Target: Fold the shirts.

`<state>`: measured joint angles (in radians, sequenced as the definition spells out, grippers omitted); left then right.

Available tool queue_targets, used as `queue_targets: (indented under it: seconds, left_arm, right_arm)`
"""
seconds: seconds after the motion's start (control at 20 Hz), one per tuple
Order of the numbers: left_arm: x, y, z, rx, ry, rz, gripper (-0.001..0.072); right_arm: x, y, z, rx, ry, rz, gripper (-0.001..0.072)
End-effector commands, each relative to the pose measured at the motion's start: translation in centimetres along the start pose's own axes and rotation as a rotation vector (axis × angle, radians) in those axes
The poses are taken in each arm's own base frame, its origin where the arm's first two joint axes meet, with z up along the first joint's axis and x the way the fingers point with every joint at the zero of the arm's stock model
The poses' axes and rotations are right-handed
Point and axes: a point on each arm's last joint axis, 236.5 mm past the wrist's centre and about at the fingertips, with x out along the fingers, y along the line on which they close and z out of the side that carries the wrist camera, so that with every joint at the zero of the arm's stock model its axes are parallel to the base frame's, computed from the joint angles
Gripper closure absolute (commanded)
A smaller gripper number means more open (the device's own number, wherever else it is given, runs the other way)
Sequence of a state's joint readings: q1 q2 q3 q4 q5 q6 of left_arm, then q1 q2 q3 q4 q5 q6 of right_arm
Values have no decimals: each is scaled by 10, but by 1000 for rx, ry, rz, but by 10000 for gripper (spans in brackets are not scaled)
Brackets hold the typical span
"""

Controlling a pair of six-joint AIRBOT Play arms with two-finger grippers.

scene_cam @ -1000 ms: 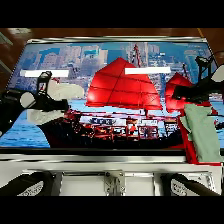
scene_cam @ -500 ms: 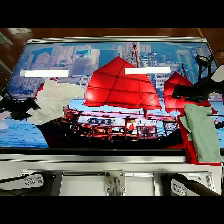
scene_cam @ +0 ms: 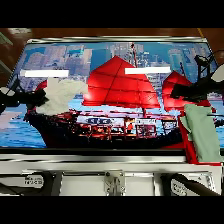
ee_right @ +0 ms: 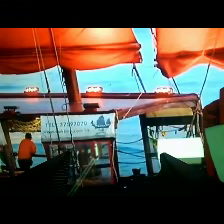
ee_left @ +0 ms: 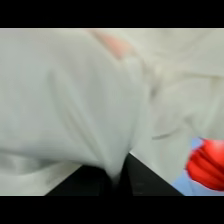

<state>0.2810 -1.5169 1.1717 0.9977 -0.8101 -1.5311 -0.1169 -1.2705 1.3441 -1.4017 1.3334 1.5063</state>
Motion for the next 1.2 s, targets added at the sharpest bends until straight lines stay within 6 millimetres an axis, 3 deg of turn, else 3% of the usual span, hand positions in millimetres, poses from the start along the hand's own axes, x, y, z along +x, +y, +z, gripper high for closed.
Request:
queue_targets:
  seconds: [0.0, 0.15, 0.25, 0.35, 0.5, 0.6, 0.7, 0.8, 0.85, 0.9, 1.0, 1.1, 1.15]
  left_arm:
    - [-57, -139, -11, 347, -57, -212, 666]
    - [-158, -280, -64, 603, -164, -449, 672]
    - [-212, -342, -111, 679, -205, -605, 672]
    - [-236, -377, -159, 692, -172, -716, 672]
    - [-222, -398, -232, 752, -26, -770, 672]
    - [-189, -390, -268, 745, 89, -732, 658]
    - [-141, -361, -289, 685, 200, -636, 444]
    - [-92, -318, -304, 623, 292, -519, 203]
    - [-75, -299, -306, 580, 327, -466, 136]
    - [-65, -283, -299, 538, 344, -425, 128]
    - [-66, -257, -267, 468, 359, -369, 128]
    - [-78, -223, -241, 454, 392, -319, 128]
    - [-82, -204, -240, 439, 433, -289, 127]
  right_arm:
    - [0, 3, -6, -130, 26, 16, 31]
    - [-6, 8, -8, -130, 19, 31, 31]
    - [-24, 21, -1, -139, -48, 67, 31]
    - [-50, 23, 1, -153, -119, 54, 31]
    - [-84, 22, -11, -176, -167, 16, 30]
    - [-89, 27, -20, -174, -148, 35, 31]
    - [-73, 40, -33, -177, -91, 84, 31]
    - [-43, 45, -56, -186, -8, 103, 31]
    - [-27, 47, -65, -194, 17, 109, 31]
    - [-13, 48, -70, -205, 22, 118, 30]
    - [-2, 43, -70, -189, 30, 137, 30]
    - [-1, 19, -64, -106, 20, 134, 30]
    - [2, -2, -63, -36, 25, 124, 30]
